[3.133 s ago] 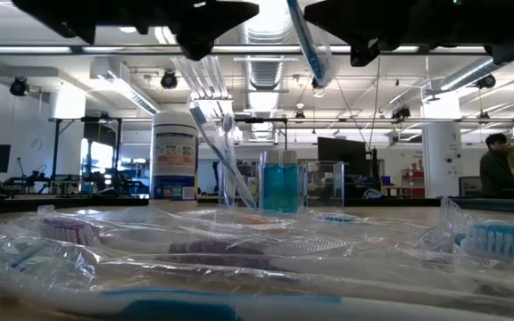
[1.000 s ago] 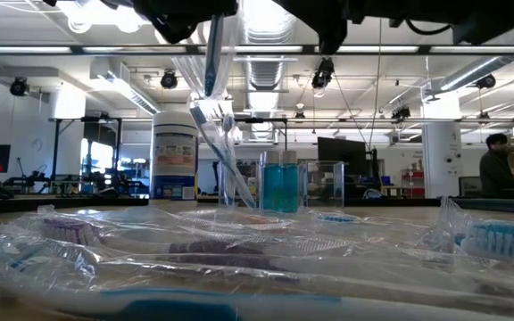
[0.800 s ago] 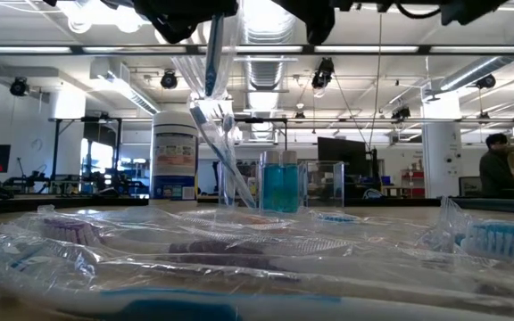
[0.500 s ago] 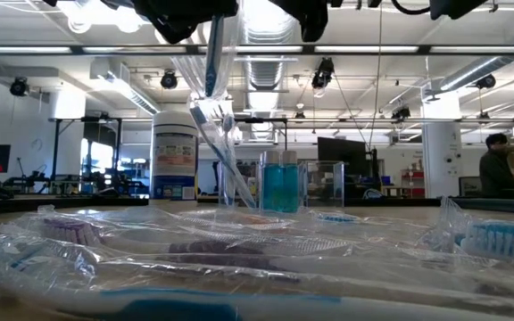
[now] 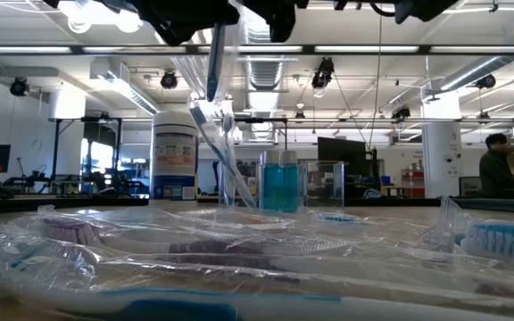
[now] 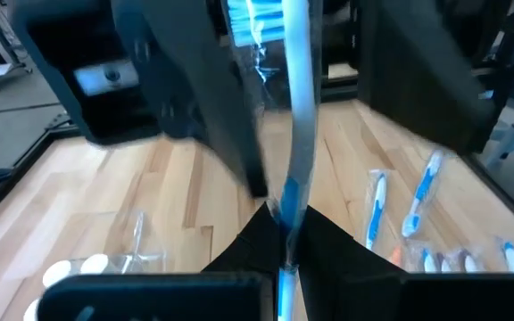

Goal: Pick & Place toothbrushing station
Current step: Put the blue toothbrush in the transparent organizer

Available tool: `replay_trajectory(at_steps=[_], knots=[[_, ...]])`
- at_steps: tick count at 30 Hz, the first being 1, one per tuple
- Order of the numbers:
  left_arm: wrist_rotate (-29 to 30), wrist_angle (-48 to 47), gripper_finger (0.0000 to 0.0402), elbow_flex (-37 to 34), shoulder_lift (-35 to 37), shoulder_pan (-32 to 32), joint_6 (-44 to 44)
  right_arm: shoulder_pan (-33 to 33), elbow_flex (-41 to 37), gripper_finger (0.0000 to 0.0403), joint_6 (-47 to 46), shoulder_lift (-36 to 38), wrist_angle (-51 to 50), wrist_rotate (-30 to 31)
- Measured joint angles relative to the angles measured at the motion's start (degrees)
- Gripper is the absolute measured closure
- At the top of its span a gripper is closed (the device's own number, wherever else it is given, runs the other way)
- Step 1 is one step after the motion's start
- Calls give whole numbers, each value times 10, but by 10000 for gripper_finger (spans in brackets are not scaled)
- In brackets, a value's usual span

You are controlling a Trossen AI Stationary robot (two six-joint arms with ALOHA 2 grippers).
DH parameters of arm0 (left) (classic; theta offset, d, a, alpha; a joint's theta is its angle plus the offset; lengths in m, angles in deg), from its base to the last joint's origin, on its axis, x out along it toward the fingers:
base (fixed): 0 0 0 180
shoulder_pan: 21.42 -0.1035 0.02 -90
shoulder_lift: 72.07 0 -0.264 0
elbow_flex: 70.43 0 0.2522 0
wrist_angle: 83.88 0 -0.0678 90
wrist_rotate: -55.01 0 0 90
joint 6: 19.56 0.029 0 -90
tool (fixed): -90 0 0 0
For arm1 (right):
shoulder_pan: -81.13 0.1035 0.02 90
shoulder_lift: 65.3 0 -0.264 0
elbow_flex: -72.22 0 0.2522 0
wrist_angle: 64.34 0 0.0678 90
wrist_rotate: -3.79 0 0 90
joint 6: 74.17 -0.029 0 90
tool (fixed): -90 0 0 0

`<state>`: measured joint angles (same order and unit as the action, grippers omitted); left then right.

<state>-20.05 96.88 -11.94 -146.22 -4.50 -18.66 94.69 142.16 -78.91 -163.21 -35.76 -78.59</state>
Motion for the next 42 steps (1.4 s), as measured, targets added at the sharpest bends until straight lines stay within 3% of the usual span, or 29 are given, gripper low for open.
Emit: replay_trajectory(at_steps=[14, 16, 22, 27, 34, 39, 42], knots=[[0, -8, 380, 0, 0, 0, -8, -1, -1, 364, 9, -1, -2, 1], [-2, -9, 364, 0, 0, 0, -11, -1, -1, 384, 18, 1, -8, 2], [4, -12, 286, 0, 3, 0, -11, -1, -2, 388, 32, 46, -97, 0], [4, -43, 256, 0, 26, 0, -11, -1, -4, 389, 39, 94, -154, 13], [-3, -144, 253, -10, 130, 14, -34, 1, -49, 389, 39, 171, -184, 13], [32, -140, 275, -81, 247, 24, -64, -4, -124, 389, 34, 251, -181, 14], [44, -136, 308, -142, 319, 23, -79, -5, -161, 389, 34, 295, -176, 15]])
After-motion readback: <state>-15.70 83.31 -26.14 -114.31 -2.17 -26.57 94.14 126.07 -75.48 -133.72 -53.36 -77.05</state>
